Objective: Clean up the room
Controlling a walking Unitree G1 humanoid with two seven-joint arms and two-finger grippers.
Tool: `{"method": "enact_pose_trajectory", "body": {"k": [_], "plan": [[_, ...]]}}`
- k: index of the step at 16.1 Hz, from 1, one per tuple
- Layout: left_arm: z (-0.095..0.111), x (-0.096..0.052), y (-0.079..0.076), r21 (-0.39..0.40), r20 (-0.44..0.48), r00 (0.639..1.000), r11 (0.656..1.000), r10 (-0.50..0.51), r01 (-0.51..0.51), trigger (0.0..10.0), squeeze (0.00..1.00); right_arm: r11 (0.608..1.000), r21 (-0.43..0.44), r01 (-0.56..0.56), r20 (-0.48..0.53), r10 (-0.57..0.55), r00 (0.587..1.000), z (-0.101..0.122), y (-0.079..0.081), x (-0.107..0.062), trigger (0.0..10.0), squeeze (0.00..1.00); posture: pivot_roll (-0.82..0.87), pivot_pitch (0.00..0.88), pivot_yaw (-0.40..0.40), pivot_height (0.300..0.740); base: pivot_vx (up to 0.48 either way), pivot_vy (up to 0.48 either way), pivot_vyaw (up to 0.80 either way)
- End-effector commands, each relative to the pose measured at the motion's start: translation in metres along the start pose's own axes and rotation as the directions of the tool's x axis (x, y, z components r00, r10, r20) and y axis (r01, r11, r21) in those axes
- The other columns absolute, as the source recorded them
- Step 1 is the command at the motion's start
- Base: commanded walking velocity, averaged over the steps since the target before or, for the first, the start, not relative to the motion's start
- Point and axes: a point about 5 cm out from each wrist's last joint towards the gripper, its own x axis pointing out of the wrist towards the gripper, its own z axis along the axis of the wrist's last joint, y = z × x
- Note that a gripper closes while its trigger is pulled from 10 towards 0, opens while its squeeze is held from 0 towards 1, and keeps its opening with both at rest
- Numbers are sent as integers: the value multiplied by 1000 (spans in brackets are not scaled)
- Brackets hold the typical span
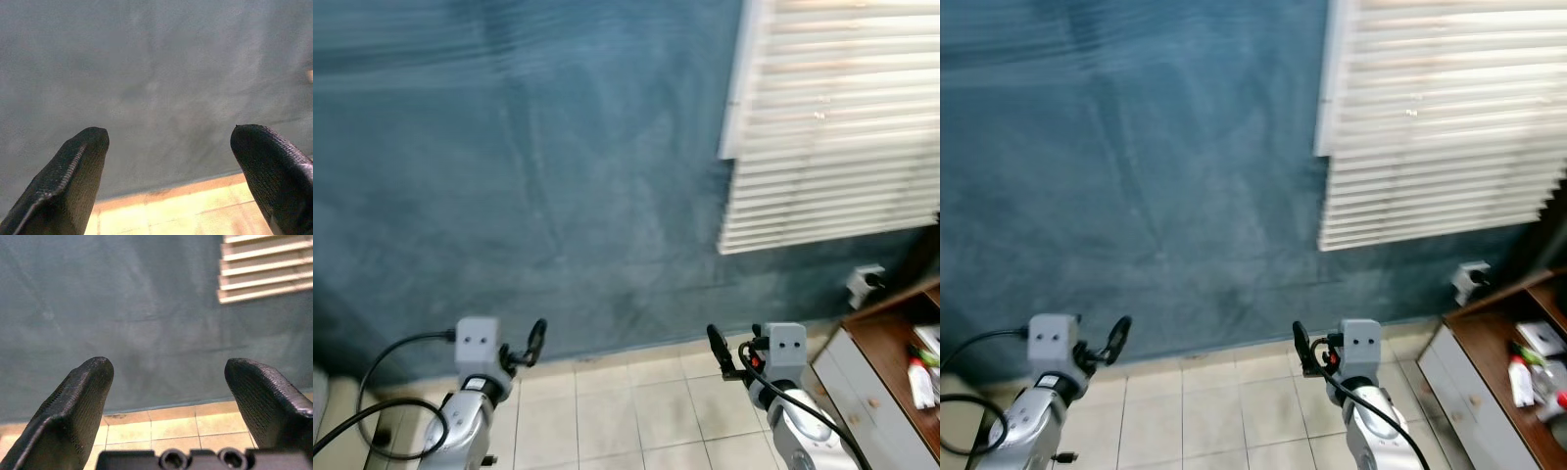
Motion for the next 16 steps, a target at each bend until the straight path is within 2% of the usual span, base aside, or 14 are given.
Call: {"method": "enact_pose_trajectory", "body": {"k": [1, 3, 4, 5, 8, 11, 13, 16], "plan": [[-5, 3, -4, 5, -15, 1000, 1000, 19, -19, 10000, 0, 999, -26, -21, -11, 21, 1000, 0, -1, 2, 10000, 0, -92, 0, 24, 740, 0, 0, 575], [-4, 11, -5, -4, -15, 999, 999, 46, -46, 10000, 0, 999, -48, -21, -28, 20, 999, -2, -7, 4, 10000, 0, -89, 0, 11, 740, 0, 0, 575], [-2, 12, -5, 31, -10, 999, 998, 49, -49, 10000, 0, 998, -57, -24, -26, 23, 999, -2, -9, 5, 10000, 0, -90, 0, 13, 740, 0, 0, 575], [2, 14, -5, 64, -1, 999, 997, 47, -46, 10000, 0, 998, -57, -24, -12, 23, 1000, 1, -8, 8, 10000, 0, -89, 0, 22, 740, 0, 0, 575], [11, 21, -10, 64, 32, 999, 997, 30, -32, 10000, 0, 998, -49, -26, 12, 27, 1000, 5, -5, 13, 10000, 0, -91, 0, 36, 740, 0, 0, 571], [8, 21, -5, 109, 13, 999, 993, 38, -39, 10000, 0, 999, -42, -32, 21, 32, 999, 4, -1, 13, 10000, 0, -98, 0, 51, 740, 0, 0, 575], [1, 20, -1, 90, -10, 997, 993, 78, -77, 10000, 0, 999, -39, -29, 16, 30, 999, 0, -1, 11, 10000, 0, -97, 0, 55, 740, 0, -480, 572], [1, 22, -5, 70, -7, 997, 994, 80, -79, 10000, 0, 997, -59, -46, 15, 47, 999, 0, 1, 12, 10000, 0, -97, 0, 51, 740, 0, -480, 573]]}}
